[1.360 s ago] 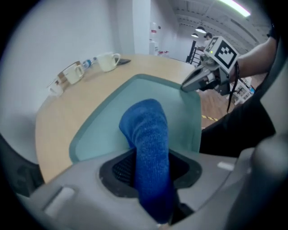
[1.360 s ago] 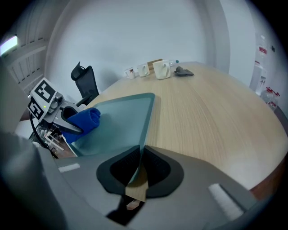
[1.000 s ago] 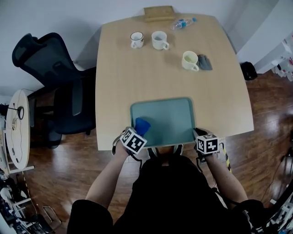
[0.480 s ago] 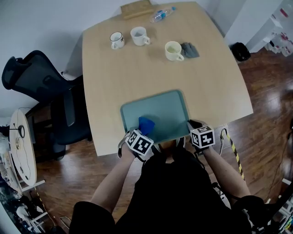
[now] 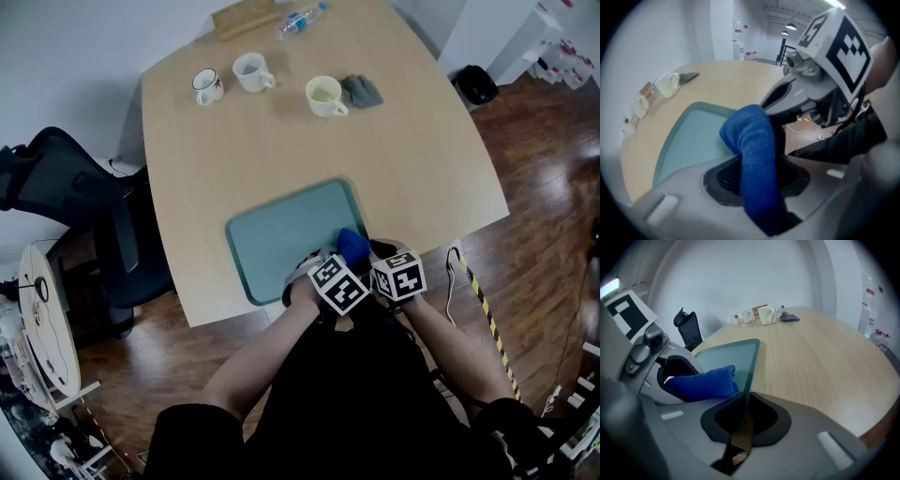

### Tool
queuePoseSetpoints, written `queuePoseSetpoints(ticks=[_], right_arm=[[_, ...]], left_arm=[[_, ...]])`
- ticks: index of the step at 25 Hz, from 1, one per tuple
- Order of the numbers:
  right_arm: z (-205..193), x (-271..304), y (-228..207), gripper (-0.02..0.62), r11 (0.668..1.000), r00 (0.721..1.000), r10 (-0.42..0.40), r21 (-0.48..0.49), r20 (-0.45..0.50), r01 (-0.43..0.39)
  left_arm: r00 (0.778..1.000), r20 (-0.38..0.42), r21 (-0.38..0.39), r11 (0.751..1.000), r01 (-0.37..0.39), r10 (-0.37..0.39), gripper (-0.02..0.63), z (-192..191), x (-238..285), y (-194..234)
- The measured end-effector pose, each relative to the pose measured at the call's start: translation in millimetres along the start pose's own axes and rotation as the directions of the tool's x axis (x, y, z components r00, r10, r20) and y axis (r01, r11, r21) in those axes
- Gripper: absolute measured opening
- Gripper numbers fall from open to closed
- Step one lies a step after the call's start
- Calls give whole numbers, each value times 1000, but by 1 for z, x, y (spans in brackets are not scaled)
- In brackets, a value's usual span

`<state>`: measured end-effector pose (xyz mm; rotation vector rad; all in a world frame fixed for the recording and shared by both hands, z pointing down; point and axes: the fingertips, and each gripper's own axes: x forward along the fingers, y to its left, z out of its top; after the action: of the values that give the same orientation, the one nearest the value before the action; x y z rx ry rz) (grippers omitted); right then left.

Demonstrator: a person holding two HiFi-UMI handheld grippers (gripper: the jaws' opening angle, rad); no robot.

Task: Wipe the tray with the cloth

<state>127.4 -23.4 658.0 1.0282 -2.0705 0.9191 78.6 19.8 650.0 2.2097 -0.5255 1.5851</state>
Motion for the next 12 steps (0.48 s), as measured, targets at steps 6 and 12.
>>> queuePoseSetpoints(ticks=[6, 12], right_arm=[[-2, -3, -5, 25, 996, 999, 33, 78, 12, -33], [-3, -2, -6, 28, 999, 1000, 28, 33, -13, -27]], left_arm=[[1000, 6, 41, 999, 23, -24, 158, 24, 9, -9], [999, 41, 1, 1000, 14, -14, 158, -5, -2, -5]])
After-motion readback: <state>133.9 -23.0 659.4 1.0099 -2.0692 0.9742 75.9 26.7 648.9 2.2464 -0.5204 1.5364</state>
